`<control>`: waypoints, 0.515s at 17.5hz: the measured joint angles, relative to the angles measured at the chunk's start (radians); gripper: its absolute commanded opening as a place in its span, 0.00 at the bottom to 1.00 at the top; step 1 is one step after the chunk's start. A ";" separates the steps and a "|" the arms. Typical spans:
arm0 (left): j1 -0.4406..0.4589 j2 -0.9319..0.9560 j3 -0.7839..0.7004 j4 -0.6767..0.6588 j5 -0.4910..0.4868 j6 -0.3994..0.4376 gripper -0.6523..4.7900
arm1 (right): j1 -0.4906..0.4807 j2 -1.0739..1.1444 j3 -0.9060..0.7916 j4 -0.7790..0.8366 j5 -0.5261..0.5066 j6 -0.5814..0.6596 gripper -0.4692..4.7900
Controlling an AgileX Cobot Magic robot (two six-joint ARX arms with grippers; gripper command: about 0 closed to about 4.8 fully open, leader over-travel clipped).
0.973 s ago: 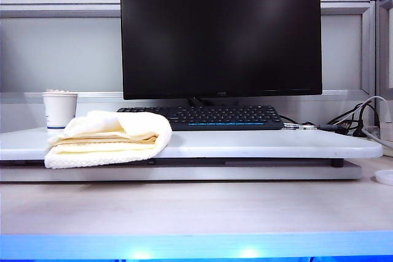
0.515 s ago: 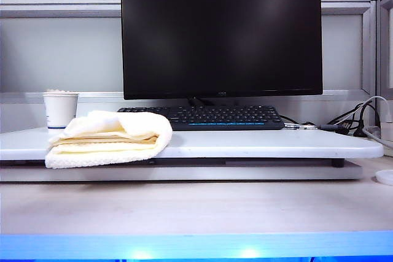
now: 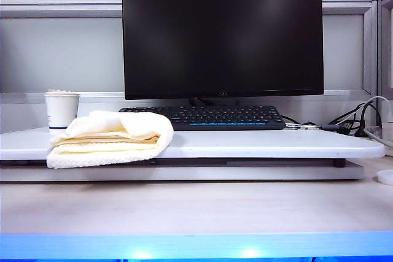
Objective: Wipe the tabletop with a clean cloth to remove dust and stains.
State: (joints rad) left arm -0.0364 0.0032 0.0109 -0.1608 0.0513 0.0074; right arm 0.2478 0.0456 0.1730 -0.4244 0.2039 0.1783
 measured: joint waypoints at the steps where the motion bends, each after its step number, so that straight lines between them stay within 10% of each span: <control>1: 0.000 0.000 0.000 0.000 0.000 0.000 0.11 | -0.011 -0.001 -0.009 0.001 -0.010 -0.001 0.08; 9: 0.000 0.000 0.000 0.002 0.044 0.034 0.11 | -0.034 -0.001 -0.093 -0.002 -0.153 -0.060 0.08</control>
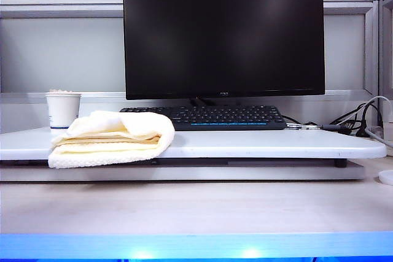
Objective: Wipe the tabletop with a clean cloth to remove dust and stains.
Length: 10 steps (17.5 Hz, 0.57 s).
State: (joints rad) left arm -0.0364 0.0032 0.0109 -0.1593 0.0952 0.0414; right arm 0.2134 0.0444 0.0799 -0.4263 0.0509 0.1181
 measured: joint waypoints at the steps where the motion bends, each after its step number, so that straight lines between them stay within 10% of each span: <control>1: 0.000 0.000 0.000 0.002 0.013 0.007 0.11 | 0.000 0.000 -0.002 0.002 -0.003 -0.007 0.08; 10: 0.000 0.000 0.000 0.005 0.060 0.010 0.11 | 0.000 0.000 -0.005 0.009 -0.011 -0.037 0.08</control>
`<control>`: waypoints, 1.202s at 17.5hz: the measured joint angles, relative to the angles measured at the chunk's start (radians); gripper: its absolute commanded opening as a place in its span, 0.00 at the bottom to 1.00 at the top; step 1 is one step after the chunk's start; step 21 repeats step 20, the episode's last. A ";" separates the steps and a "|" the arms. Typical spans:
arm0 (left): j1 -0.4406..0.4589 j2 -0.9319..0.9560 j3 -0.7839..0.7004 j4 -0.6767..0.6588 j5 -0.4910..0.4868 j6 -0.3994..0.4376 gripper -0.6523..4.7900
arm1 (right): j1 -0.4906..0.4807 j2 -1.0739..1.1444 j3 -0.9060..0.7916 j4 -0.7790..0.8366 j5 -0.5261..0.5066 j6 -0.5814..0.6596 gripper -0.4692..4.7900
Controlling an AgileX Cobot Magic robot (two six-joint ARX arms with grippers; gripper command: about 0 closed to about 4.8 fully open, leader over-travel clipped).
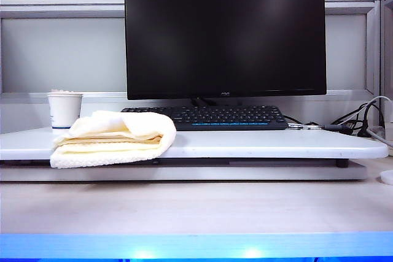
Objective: Wipe the tabletop with a clean cloth to remove dust and stains.
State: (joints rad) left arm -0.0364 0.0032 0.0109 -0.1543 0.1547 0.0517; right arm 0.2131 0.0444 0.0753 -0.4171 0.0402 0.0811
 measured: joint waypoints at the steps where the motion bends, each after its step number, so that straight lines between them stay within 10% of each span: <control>1: 0.000 0.000 0.000 0.001 0.014 0.000 0.11 | 0.000 0.000 0.000 0.000 -0.008 -0.002 0.08; 21: 0.000 0.000 0.000 0.002 0.037 -0.019 0.11 | -0.001 0.000 0.000 0.001 -0.015 -0.003 0.19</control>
